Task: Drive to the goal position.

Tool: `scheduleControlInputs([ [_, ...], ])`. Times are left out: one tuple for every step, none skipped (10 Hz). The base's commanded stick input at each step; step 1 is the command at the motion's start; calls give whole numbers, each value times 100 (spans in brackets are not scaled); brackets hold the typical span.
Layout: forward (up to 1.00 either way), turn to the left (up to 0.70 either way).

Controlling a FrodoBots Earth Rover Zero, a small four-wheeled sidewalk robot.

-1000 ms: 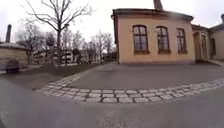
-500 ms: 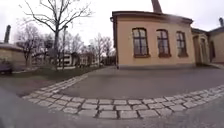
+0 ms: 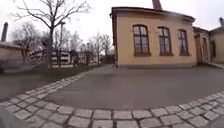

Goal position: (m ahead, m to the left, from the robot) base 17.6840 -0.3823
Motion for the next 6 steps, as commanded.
scheduleControlInputs([
  [100, 0],
  [100, 0],
  [100, 0],
  [100, 0],
  [100, 0],
  [100, 0],
])
